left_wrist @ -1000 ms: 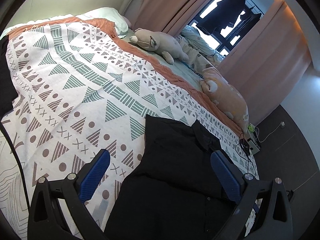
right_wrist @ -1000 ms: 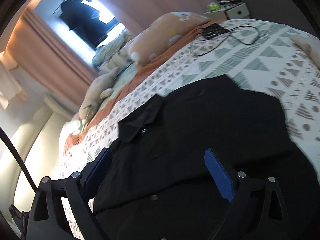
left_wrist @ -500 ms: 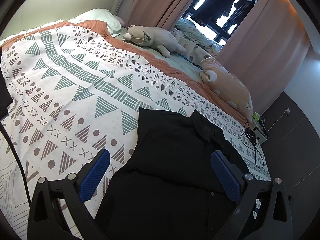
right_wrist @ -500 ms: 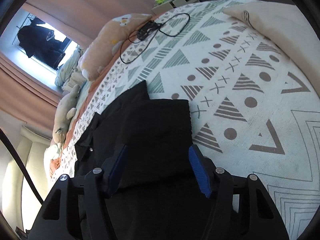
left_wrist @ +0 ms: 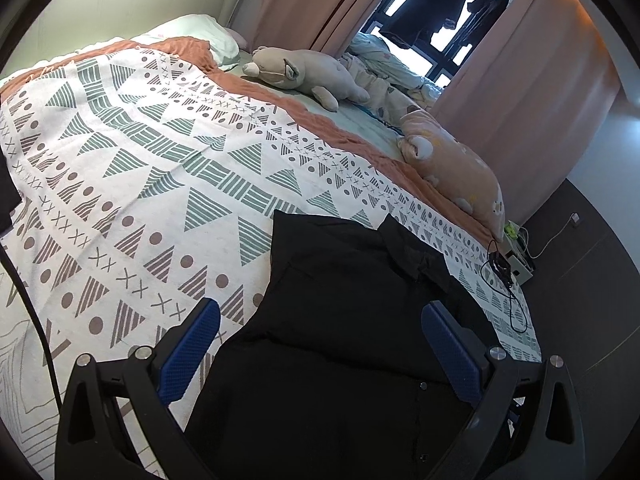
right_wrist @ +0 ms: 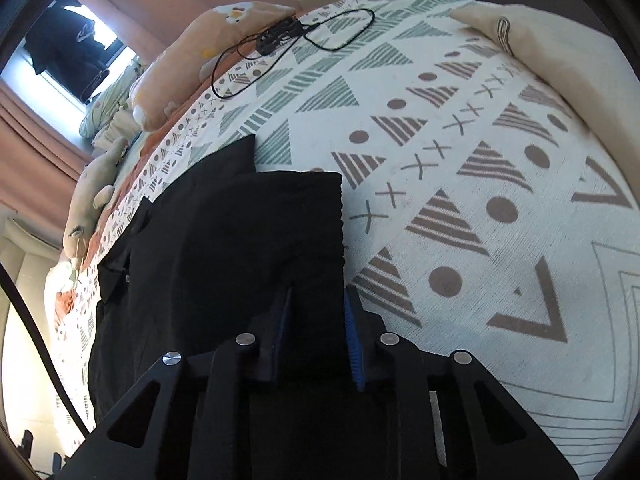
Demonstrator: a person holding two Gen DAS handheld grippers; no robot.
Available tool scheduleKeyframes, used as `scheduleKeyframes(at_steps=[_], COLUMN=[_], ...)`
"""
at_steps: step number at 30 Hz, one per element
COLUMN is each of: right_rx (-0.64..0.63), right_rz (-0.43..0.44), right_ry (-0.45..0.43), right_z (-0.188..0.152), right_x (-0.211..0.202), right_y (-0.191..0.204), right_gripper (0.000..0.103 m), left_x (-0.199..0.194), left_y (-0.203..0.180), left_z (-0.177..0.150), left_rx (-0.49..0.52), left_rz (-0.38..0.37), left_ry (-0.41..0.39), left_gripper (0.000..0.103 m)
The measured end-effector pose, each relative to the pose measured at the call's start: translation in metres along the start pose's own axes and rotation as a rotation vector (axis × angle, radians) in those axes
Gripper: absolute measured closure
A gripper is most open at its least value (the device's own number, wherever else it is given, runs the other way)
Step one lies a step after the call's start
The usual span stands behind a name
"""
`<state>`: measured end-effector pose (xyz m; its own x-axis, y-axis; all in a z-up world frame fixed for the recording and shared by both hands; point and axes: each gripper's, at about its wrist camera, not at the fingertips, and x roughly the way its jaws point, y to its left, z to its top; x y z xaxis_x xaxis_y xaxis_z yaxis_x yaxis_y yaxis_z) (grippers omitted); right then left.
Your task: Fold large clothes
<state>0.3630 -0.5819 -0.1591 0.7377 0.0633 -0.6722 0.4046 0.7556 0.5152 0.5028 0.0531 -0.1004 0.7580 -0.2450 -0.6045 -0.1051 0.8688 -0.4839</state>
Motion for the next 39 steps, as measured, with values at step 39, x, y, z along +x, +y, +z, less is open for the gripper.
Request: scheduleKeyframes(at_steps=[39], right_rx=[-0.375], right_rz=[0.488], right_ry=[0.141], right_z=[-0.076], right_x=[0.052], right_y=[0.220], right_gripper=[0.077], left_x=[-0.021], left_y=[0.055], left_z=[0.019], left_rx=[-0.127], left_rz=[0.014], left_ry=[-0.053], left_gripper=[0.000])
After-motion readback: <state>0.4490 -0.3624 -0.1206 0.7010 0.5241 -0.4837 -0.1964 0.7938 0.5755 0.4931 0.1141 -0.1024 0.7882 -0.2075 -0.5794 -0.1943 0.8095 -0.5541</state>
